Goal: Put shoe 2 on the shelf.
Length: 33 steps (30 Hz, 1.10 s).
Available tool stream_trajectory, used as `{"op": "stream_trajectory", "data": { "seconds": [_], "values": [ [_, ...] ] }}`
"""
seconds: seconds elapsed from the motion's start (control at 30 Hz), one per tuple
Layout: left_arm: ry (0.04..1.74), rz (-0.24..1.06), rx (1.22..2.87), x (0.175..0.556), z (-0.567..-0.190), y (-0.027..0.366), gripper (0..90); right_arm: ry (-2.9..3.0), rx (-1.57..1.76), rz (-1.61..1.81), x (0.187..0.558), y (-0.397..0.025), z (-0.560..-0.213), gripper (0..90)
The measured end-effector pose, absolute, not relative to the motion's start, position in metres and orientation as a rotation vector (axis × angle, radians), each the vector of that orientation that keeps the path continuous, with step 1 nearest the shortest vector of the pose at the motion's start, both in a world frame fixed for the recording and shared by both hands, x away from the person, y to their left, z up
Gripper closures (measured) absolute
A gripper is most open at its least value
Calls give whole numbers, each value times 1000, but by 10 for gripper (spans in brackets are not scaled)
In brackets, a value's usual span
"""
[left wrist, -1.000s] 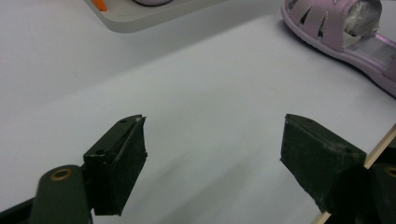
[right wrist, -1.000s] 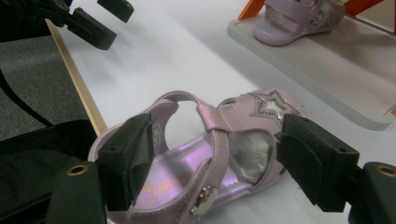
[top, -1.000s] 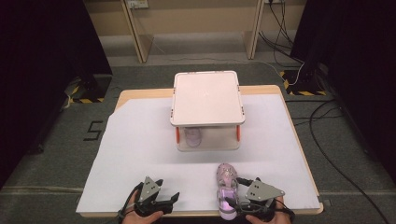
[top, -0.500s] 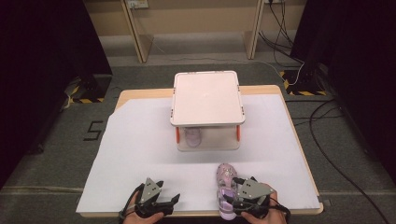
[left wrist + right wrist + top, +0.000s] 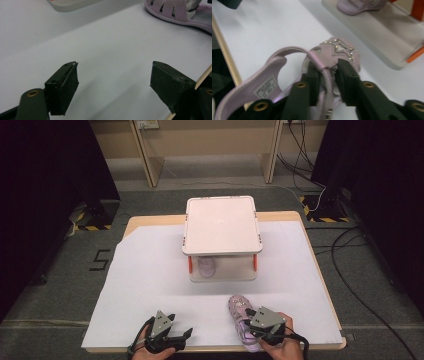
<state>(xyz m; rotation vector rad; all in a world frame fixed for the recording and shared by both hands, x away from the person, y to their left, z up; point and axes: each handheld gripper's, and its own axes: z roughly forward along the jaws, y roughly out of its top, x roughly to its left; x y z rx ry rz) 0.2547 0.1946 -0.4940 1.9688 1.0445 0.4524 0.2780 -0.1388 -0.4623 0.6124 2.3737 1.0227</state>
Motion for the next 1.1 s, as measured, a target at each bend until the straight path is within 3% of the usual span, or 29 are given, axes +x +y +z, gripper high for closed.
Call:
{"op": "stream_trajectory", "data": {
  "seconds": [0.13, 0.5, 1.1],
  "values": [
    [1044, 451, 1968, 255, -494, 195, 218, 2348, 612, 1037, 280, -139, -461, 825],
    [1046, 460, 1960, 254, -493, 197, 218, 2269, 622, 1076, 296, -131, -449, 828],
    [1047, 460, 1961, 253, -493, 198, 218, 2126, 723, 1032, 370, -111, -449, 826]
  ]
}}
